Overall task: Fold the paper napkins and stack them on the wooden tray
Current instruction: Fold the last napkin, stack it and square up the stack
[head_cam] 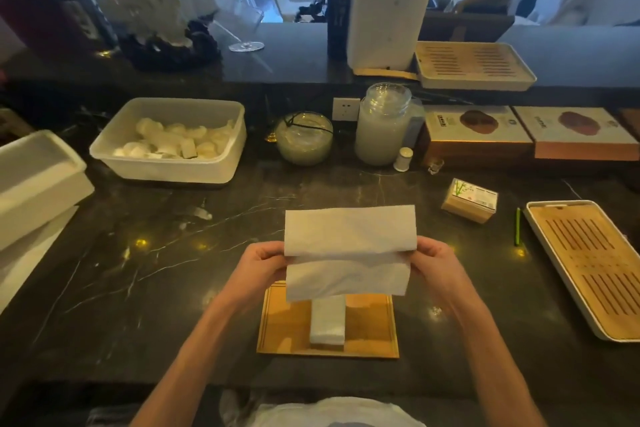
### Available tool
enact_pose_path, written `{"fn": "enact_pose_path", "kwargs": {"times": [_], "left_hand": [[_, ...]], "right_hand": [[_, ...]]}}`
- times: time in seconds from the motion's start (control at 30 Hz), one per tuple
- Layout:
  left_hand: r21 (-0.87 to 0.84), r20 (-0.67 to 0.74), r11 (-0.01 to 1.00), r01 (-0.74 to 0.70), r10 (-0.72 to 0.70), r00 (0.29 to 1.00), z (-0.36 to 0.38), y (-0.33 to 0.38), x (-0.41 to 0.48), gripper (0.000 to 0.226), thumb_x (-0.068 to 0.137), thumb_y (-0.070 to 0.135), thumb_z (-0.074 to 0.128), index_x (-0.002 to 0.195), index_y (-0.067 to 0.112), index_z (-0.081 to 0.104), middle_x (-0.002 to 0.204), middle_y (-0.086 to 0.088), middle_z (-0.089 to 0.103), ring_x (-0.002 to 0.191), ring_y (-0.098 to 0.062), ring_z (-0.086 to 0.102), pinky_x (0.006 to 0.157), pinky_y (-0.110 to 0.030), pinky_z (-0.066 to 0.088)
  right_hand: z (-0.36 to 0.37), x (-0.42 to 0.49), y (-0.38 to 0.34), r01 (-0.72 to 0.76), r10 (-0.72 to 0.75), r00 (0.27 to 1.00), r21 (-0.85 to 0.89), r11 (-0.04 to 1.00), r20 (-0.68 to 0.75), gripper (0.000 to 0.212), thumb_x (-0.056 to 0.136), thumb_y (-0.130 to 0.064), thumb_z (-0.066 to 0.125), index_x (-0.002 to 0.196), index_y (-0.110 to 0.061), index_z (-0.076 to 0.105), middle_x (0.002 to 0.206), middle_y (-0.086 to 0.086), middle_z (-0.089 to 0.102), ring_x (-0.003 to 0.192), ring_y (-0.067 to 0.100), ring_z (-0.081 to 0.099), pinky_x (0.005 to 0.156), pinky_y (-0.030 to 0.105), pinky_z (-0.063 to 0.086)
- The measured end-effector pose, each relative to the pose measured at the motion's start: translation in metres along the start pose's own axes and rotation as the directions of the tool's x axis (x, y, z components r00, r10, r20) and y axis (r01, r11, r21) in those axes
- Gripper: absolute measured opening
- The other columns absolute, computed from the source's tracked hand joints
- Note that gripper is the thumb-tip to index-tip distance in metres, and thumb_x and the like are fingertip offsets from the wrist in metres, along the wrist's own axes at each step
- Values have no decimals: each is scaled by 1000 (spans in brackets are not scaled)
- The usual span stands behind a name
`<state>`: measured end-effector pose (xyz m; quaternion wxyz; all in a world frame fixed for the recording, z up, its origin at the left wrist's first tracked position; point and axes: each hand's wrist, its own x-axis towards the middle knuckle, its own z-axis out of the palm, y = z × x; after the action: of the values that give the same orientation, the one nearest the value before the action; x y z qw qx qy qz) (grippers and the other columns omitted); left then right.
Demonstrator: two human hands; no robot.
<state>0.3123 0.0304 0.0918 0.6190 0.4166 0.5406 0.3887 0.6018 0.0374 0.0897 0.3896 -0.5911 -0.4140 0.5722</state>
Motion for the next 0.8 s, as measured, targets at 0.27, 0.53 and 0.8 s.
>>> {"fn": "enact_pose_path", "kwargs": {"times": [0.27,0.53,0.8], "left_hand": [[204,25,964,-169,168,986,-8,5,1,54,99,-12,41,68,16,76,89,9,76,92,-10,72,64,-21,59],[205,103,958,-200,182,978,-11,11,4,44,103,4,46,79,26,75,99,21,69,105,-3,66,74,-26,62],[245,134,951,-190,161,978,-14,9,1,45,102,0,47,88,29,79,105,22,70,109,-6,65,85,-33,62]], "right_hand": [[5,-5,-3,152,-156,986,-67,986,-54,36,96,-8,62,76,-33,79,102,-9,72,99,19,66,66,29,59],[-7,-11,-7,205,-203,978,-75,976,39,26,100,-19,58,99,-37,78,101,-25,70,100,9,68,67,24,60],[-7,-14,-15,229,-221,972,-116,967,78,25,102,-27,53,109,-34,76,108,-19,71,102,3,65,80,26,53]]}}
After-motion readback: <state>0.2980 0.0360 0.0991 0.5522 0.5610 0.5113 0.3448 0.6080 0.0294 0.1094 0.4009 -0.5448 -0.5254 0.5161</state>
